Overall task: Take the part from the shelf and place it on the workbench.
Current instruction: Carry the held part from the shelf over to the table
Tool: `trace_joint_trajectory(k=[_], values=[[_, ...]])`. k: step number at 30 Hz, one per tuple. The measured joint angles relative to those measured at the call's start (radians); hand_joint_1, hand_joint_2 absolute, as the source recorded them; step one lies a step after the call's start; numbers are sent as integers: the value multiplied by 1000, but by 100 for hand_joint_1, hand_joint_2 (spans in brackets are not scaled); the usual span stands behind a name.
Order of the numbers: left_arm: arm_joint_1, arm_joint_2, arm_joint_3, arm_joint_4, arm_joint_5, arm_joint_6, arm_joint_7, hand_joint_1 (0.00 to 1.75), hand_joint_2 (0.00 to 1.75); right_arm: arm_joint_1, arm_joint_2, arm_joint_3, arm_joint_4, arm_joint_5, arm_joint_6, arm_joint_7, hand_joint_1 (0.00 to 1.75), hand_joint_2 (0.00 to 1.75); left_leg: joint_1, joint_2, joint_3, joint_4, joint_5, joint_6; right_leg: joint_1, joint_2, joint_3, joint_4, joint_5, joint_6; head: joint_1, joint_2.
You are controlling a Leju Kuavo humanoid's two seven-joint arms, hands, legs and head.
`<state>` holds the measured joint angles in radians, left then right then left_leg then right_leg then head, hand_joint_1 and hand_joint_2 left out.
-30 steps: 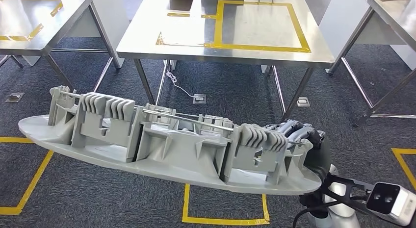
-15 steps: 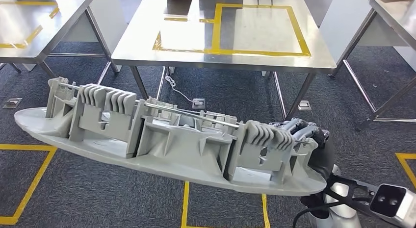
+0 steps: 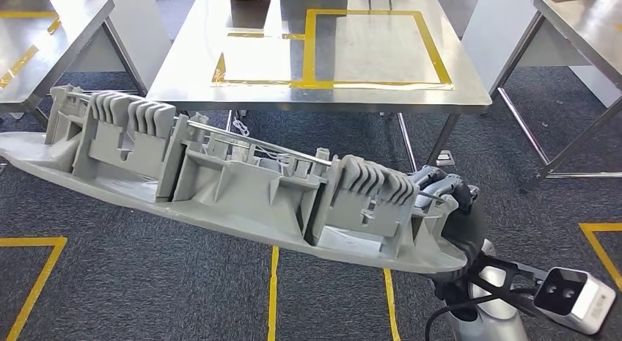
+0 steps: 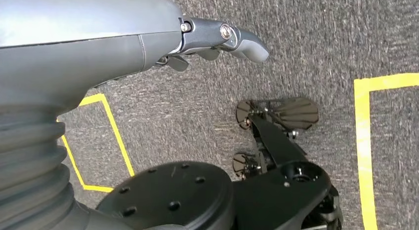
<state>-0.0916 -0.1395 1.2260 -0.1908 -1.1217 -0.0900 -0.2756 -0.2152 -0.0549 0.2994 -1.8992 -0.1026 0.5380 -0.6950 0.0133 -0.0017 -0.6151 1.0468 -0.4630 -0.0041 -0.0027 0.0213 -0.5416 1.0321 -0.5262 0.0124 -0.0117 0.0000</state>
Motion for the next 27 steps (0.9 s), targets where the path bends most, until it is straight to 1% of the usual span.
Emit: trace_joint_trajectory(k=[1, 2, 3, 4, 5, 6, 7, 8, 9, 10, 11, 12, 14, 16, 17, 18, 19, 20, 21, 22, 23, 24, 25, 26, 27], values=[[-1, 0, 0, 0, 0, 0, 0, 0, 175, -3, 0, 5, 0, 1, -7, 0, 175, 175, 2, 0, 4, -2, -1, 6, 0, -2, -4, 13, -8, 6, 2, 0], [-3, -1, 0, -1, -1, 0, 0, 0, 175, -7, 0, 10, 0, 2, -12, 0, 175, 175, 4, 0, 9, -4, -3, 12, -1, -5, -19, 45, -22, 11, 4, 0], [-5, -1, 0, -2, -2, 1, 0, 0, 175, -10, 0, 15, 0, 3, -18, 0, 175, 175, 6, 0, 14, -6, -6, 17, -3, -9, -49, 99, -44, 17, 6, 0], [-7, 0, 0, -3, -3, 1, 0, 0, 175, -12, 0, 19, 0, 3, -23, -1, 175, 175, 6, 1, 18, -6, -12, 20, -4, -11, -91, 168, -68, 21, 8, 0], [-8, 0, 0, -3, -3, 2, 0, 0, 175, -13, 0, 23, 0, 4, -28, -1, 175, 175, 6, 1, 22, -6, -17, 21, -5, -13, -136, 235, -86, 24, 9, 0], [-9, 0, 0, -3, -5, 2, 0, 0, 175, -12, 0, 27, 0, 4, -31, 0, 175, 175, 6, 1, 28, -6, -24, 21, -6, -14, -172, 279, -88, 25, 10, 0], [-9, 0, 0, -3, -6, 2, 1, 0, 175, -12, 0, 30, 0, 4, -33, 0, 175, 175, 6, 1, 37, -6, -31, 20, -6, -14, -190, 286, -68, 25, 11, 0], [-9, -1, 0, -3, -8, 2, 1, 0, 175, -12, 0, 33, 0, 5, -34, 0, 175, 175, 6, 0, 47, -6, -38, 19, -6, -15, -187, 252, -27, 23, 12, 0], [-9, -1, 0, -3, -9, 2, 1, 0, 175, -12, 0, 35, 0, 5, -35, 0, 175, 175, 6, 0, 59, -6, -47, 17, -5, -16, -168, 187, 25, 19, 13, 0], [-9, -2, 0, -3, -11, 2, 1, 0, 175, -12, 0, 37, 0, 5, -35, -1, 175, 175, 6, -1, 68, -6, -55, 14, -3, -19, -142, 119, 68, 14, 14, 0], [-10, -3, -1, -3, -11, 2, 1, 0, 175, -13, 0, 39, 0, 4, -36, -1, 175, 175, 4, -1, 74, -6, -63, 9, 0, -22, -120, 60, 92, 8, 15, 0], [-11, -4, -1, -3, -12, 2, 1, 0, 175, -13, 0, 40, 0, 4, -36, -1, 175, 175, 3, -1, 76, -6, -69, 4, 3, -24, -107, 24, 100, 3, 15, 0], [-13, -4, -1, -3, -15, 2, 1, 0, 175, -12, 0, 41, 0, 2, -39, -1, 175, 175, 1, 1, 81, -12, -77, -8, 7, -22, -100, 5, 88, -8, 16, 0], [-14, -3, -1, -4, -16, 2, 1, 0, 175, -10, 0, 42, -2, 2, -43, -1, 175, 175, 1, 5, 90, -13, -85, -19, 2, -18, -87, -2, 82, -18, 15, 0], [-16, -3, -2, -4, -16, 2, 0, 0, 175, -10, 0, 42, -3, 1, -44, -1, 175, 175, 1, 6, 85, 6, -95, -24, -1, -17, -77, -7, 78, -23, 14, 0], [-17, -2, -2, -4, -17, 2, 0, 0, 175, -10, 0, 42, -4, 1, -44, -1, 175, 175, 1, 7, 65, 47, -111, -27, -3, -17, -66, -12, 74, -28, 11, 0], [-17, -2, -2, -4, -17, 2, 0, 0, 175, -10, 0, 43, -5, 1, -44, -2, 175, 175, 1, 6, 30, 107, -131, -29, -3, -18, -57, -13, 67, -33, 9, 0], [-17, -2, -2, -4, -17, 2, 0, 0, 175, -10, 0, 43, -5, 1, -44, -2, 175, 175, 2, 6, -14, 175, -152, -30, -2, -18, -49, -13, 60, -36, 7, 0], [-15, -2, -2, -4, -17, 2, 1, 0, 175, -8, 0, 43, -5, 2, -44, -2, 175, 175, 2, 6, -55, 231, -161, -30, -1, -16, -40, -13, 52, -37, 6, 0], [-13, -1, -2, -4, -18, 2, 1, 0, 175, -6, 0, 43, -5, 3, -44, -1, 175, 175, 2, 6, -82, 257, -152, -30, -1, -14, -30, -13, 44, -38, 5, 0], [-12, 0, -3, -4, -18, 2, 1, 0, 175, -3, 0, 43, -5, 4, -44, -1, 175, 175, 2, 6, -91, 247, -123, -29, 0, -12, -18, -13, 35, -37, 4, 0], [-11, 1, -3, -4, -18, 2, 1, 0, 175, -1, 0, 44, -5, 4, -44, -1, 175, 175, 2, 6, -83, 201, -78, -26, 0, -11, -5, -13, 25, -35, 4, 0], [-11, 2, -3, -4, -18, 2, 1, 0, 175, 1, 0, 44, -5, 5, -44, -1, 175, 175, 1, 5, -64, 133, -28, -22, 0, -10, 7, -13, 15, -32, 3, 0], [-12, 2, -3, -4, -18, 2, 1, 0, 175, 1, 0, 44, -6, 5, -44, -1, 175, 175, 0, 5, -41, 70, 5, -18, 1, -9, 16, -12, 4, -28, 2, 0], [-13, 3, -3, -4, -18, 2, 1, 0, 175, 1, 0, 44, -6, 5, -44, -1, 175, 175, -2, 4, -23, 25, 22, -13, 3, -8, 22, -12, -5, -22, 2, 0]])
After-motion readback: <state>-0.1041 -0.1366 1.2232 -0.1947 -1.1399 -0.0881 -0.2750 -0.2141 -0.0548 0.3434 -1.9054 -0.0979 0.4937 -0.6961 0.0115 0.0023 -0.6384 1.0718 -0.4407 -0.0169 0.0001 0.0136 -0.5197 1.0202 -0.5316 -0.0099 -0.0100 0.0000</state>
